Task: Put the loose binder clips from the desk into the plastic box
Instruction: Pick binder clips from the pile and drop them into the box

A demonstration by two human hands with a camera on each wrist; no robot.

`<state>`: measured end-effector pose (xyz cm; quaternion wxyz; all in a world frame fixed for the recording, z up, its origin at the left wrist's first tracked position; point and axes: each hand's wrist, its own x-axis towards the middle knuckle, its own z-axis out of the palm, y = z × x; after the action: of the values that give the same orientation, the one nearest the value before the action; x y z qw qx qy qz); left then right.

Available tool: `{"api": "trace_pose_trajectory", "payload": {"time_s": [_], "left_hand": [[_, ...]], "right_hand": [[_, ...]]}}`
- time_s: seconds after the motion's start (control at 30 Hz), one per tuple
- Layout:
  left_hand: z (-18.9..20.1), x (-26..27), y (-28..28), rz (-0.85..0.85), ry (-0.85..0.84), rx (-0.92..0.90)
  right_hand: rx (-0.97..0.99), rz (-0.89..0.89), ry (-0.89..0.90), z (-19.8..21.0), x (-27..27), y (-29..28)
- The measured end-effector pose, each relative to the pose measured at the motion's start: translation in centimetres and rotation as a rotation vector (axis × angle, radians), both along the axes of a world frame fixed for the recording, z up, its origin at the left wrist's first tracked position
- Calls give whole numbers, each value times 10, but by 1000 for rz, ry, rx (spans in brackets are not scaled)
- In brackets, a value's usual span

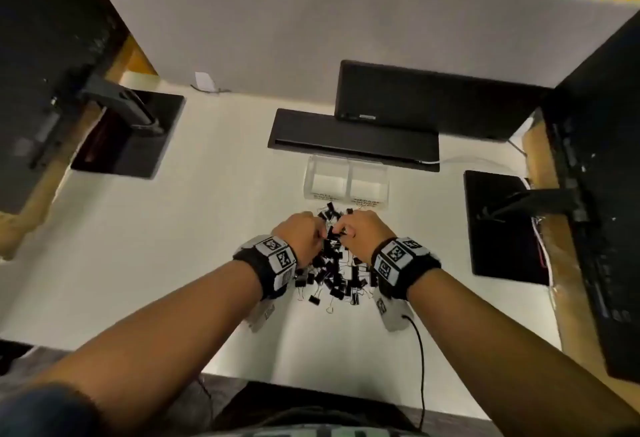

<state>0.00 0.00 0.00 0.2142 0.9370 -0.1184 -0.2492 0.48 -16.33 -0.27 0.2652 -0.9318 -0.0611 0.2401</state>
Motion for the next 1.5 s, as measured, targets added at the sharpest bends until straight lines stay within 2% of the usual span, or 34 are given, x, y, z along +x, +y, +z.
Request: {"api": "trace_pose_trajectory", "payload": {"time_s": [0.13, 0.33, 0.6, 0.73, 0.83, 0.93, 1.03, 1.1, 1.2, 1.33, 1.5], "left_hand": [[-14, -8, -5, -55, -11, 32], [-24, -10, -3, -37, -18, 46], [-22, -3, 0, -23, 24, -33], [-18, -2, 9, 97, 15, -82], [-19, 0, 15, 127, -19, -31], [-21, -1, 14, 96, -50, 22], [-21, -3, 5, 69, -115, 0], [-21, -4, -5, 2, -141, -7], [-25, -6, -16, -100, -85, 47], [-30, -7, -19, -88, -62, 57], [-28, -8, -19, -93, -71, 6]], "right_hand": [[-66, -40, 57, -10, -13, -2], [59, -247, 13, -10, -24, -25], [10, -198, 6, -20, -20, -19], [-57, -240, 16, -22, -21, -28], [-50, -288, 16, -21, -19, -31], [-4, -255, -4, -19, -15, -22], [20, -153, -53, -19, -11, -8], [-29, -69, -64, -21, -10, -2], [-141, 32, -87, -24, -11, 2], [-182, 61, -90, -27, -14, 0], [-114, 15, -66, -25, -15, -3]]}}
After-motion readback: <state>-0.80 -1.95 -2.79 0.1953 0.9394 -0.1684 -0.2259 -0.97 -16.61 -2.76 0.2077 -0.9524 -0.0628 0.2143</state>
